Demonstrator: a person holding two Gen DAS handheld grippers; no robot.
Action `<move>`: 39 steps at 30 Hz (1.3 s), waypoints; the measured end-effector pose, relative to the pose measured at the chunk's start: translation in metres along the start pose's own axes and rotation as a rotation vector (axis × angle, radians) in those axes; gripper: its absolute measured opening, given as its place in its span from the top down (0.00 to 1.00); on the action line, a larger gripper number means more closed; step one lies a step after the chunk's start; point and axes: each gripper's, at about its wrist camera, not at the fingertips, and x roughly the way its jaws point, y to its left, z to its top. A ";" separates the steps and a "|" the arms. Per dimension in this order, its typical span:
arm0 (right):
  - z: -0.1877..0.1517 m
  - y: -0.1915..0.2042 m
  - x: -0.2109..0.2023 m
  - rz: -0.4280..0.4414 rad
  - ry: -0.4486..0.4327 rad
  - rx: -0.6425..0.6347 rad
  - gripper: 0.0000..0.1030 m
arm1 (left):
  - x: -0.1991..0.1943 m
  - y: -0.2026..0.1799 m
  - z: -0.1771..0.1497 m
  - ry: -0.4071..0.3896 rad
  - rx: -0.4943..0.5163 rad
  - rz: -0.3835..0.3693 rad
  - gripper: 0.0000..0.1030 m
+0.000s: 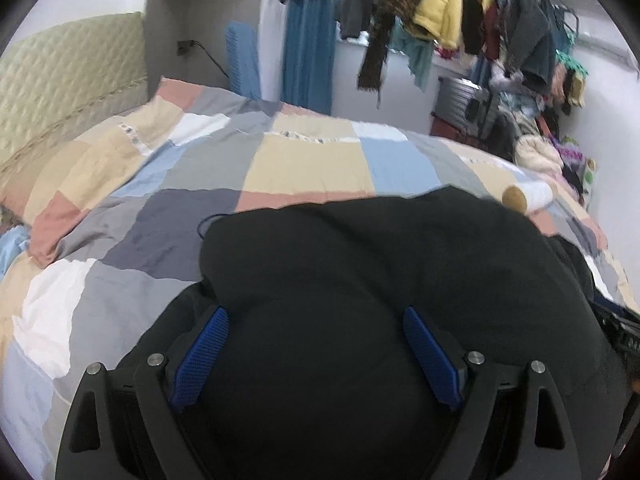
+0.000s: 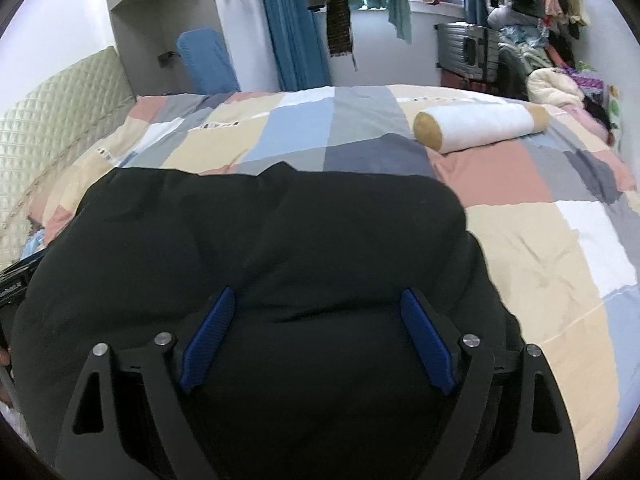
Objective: Fold large clothes
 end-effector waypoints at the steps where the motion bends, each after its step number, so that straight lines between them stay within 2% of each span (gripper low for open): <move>1: -0.001 0.000 -0.005 -0.011 -0.007 0.005 0.17 | -0.002 -0.003 0.002 0.008 0.001 0.013 0.14; 6: -0.010 -0.005 -0.037 0.009 -0.002 0.060 0.17 | -0.040 -0.026 0.023 0.014 0.057 0.038 0.14; 12: -0.008 0.000 -0.086 0.019 -0.015 0.059 0.17 | -0.117 -0.062 0.043 -0.070 0.129 0.003 0.13; 15: -0.009 0.007 -0.109 0.032 -0.013 0.033 0.17 | -0.138 -0.080 0.047 -0.129 0.144 0.040 0.13; 19: -0.011 0.021 -0.141 0.018 -0.015 -0.045 0.17 | -0.163 -0.095 0.055 -0.104 0.086 0.016 0.13; 20: -0.012 0.022 -0.147 0.015 -0.017 -0.048 0.17 | -0.174 -0.099 0.056 -0.118 0.080 0.005 0.13; 23: -0.014 0.028 -0.170 0.037 -0.028 -0.045 0.17 | -0.201 -0.107 0.051 -0.173 0.127 0.005 0.13; 25: -0.015 0.030 -0.183 0.043 -0.050 -0.033 0.16 | -0.216 -0.107 0.045 -0.180 0.138 0.004 0.13; 30: -0.016 0.036 -0.213 0.075 -0.097 0.002 0.15 | -0.241 -0.094 0.029 -0.096 0.085 -0.020 0.13; 34: -0.017 0.043 -0.240 0.089 -0.132 -0.004 0.07 | -0.276 -0.083 0.017 -0.149 0.108 0.038 0.13; 39: -0.019 0.049 -0.279 0.113 -0.181 -0.022 0.00 | -0.307 -0.066 -0.007 -0.164 0.119 0.063 0.13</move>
